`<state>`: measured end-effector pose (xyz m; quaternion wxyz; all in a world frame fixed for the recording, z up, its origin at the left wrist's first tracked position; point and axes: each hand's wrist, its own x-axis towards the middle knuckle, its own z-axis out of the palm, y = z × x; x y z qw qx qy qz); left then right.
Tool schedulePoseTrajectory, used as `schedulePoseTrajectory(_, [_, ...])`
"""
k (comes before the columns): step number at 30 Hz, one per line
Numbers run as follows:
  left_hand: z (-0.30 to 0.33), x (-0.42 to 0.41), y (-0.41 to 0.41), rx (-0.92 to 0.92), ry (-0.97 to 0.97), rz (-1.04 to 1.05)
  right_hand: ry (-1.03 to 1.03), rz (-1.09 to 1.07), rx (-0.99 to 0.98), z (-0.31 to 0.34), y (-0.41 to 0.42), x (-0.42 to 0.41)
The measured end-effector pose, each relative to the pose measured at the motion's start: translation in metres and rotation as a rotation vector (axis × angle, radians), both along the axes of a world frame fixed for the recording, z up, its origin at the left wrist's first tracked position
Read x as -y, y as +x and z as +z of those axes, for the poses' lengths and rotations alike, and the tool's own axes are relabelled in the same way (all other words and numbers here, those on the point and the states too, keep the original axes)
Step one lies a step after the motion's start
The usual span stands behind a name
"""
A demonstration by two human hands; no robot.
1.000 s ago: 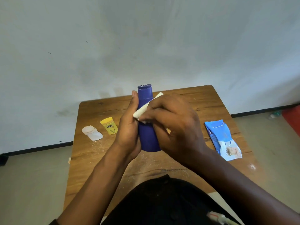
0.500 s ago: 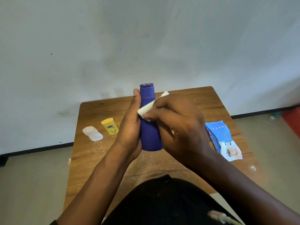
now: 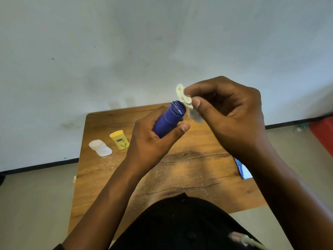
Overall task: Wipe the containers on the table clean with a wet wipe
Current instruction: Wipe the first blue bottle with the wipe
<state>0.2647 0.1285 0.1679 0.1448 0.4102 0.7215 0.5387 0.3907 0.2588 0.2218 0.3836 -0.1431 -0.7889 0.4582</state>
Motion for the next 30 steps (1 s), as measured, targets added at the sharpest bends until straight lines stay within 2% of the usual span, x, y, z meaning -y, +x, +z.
schedulePoseTrajectory(7, [0.003,0.001,0.002,-0.093,0.024,0.007,0.037,0.163,0.11,0.001,0.001,-0.003])
schedulePoseTrajectory(15, [0.002,-0.003,0.01,-0.049,0.081,0.007,-0.204,0.342,0.266,0.012,0.006,-0.017])
schedulePoseTrajectory(25, [-0.008,-0.006,0.008,0.008,0.029,-0.016,-0.236,0.137,0.23,-0.004,-0.008,-0.004])
schedulePoseTrajectory(30, [-0.015,-0.01,0.007,0.115,0.002,0.061,0.023,0.039,0.273,-0.014,-0.008,0.01])
